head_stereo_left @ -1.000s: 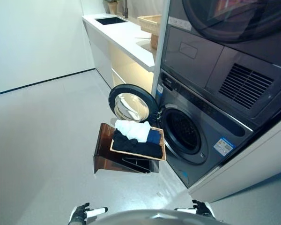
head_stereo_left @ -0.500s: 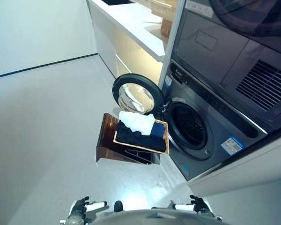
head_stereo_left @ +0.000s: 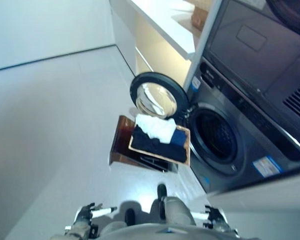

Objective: Pick up the clothes and place them into the washing machine

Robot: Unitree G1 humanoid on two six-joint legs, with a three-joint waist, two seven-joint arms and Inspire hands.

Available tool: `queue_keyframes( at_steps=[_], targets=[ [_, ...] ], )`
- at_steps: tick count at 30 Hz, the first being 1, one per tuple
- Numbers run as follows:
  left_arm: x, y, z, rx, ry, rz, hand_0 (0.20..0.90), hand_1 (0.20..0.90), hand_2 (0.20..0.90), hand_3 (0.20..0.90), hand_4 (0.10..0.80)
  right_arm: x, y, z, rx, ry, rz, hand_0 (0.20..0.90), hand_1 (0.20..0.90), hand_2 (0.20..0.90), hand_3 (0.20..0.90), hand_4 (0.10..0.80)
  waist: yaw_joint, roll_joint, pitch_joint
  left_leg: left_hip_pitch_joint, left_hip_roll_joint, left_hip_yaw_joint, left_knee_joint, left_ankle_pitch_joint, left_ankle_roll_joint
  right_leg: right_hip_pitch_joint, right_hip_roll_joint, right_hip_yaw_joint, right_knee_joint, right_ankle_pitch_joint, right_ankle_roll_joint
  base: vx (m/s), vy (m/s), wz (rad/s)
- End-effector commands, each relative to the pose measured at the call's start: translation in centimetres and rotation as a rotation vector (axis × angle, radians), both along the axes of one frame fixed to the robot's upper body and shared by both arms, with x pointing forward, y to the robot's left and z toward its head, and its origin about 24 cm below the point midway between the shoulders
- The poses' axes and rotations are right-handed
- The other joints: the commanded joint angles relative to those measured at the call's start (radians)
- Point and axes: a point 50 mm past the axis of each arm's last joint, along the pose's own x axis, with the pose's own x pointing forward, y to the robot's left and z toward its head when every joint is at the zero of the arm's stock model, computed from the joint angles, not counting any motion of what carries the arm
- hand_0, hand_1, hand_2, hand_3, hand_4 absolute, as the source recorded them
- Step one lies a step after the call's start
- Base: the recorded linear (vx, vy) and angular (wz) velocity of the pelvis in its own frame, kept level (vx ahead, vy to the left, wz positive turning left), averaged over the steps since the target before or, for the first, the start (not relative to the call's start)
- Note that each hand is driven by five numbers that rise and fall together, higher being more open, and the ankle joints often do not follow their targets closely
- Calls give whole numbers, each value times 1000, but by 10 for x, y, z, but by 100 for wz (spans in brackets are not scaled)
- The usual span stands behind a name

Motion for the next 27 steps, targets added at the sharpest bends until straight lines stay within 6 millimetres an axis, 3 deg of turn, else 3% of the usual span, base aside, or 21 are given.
queue_keyframes(
  at_steps=[1,6,10,12,14,16,18,19,22,23,24,27],
  targets=[
    [48,-16,8,-14,-134,-103,900,900,900,900,800,28,-19,12,-73,-115,14,900,900,900,900,800,-55,2,-11,169,2,2,52,-156,-53,-158,-3,32,-97,184,108,126,-114,2],
    [69,-19,15,-14,-203,-165,900,900,900,900,800,42,-26,18,-88,-159,1,900,900,900,900,800,-65,41,-16,176,20,36,-23,-150,-58,-251,12,14,-6,152,104,120,-52,-17],
    [67,-18,14,-12,-196,-159,900,900,900,900,800,40,-25,17,-85,-149,11,900,900,900,900,800,-67,59,-16,173,32,47,7,-143,-73,-251,16,-9,21,115,88,173,-83,-2],
    [64,-16,13,-13,-187,-138,900,900,900,900,800,38,-26,17,-84,-146,10,900,900,900,900,800,-67,68,-21,160,47,56,90,-79,-100,-220,33,-16,25,80,65,199,-134,11],
    [58,-15,11,-16,-170,-125,900,900,900,900,800,36,-26,16,-81,-139,9,900,900,900,900,800,-64,66,-20,113,56,67,233,41,-135,-137,54,-20,2,51,38,214,-165,-2],
    [51,-11,10,-17,-145,-97,900,900,900,900,800,33,-27,16,-77,-135,-4,900,900,900,900,800,-46,31,-17,-2,45,59,443,157,-147,-35,56,5,-64,38,3,260,-223,2],
    [51,-9,10,-15,-150,-68,900,900,900,900,800,38,-28,17,-80,-154,-8,900,900,900,900,800,-14,-14,8,-118,1,52,630,160,-142,35,33,23,-103,43,-16,206,-192,-7],
    [50,-9,10,-17,-152,-47,900,900,900,900,800,42,-27,18,-79,-163,0,900,900,900,900,800,-2,-29,16,-154,-5,71,674,119,-128,61,31,33,-110,38,-18,189,-129,-28],
    [48,-9,9,-18,-154,-26,900,900,900,900,800,48,-28,20,-92,-171,30,900,900,900,900,800,27,-52,21,-237,6,103,612,52,-106,99,22,57,-122,30,-9,222,-26,-20],
    [42,-11,8,-17,-146,-21,900,900,900,900,800,50,-28,21,-101,-163,58,900,900,900,900,800,52,-44,10,-239,11,73,440,16,-90,139,32,89,-132,7,4,324,105,-37],
    [41,-11,7,-16,-145,-28,900,900,900,900,800,50,-28,21,-104,-163,72,900,900,900,900,800,61,-41,4,-235,41,44,295,50,-99,159,34,95,-126,-5,14,396,144,-55],
    [43,-12,8,-13,-152,-52,900,900,900,900,800,55,-27,23,-114,-170,114,900,900,900,900,800,78,-3,-10,-242,108,8,101,160,-120,188,51,107,-100,-52,26,254,166,-39]
  ],
)
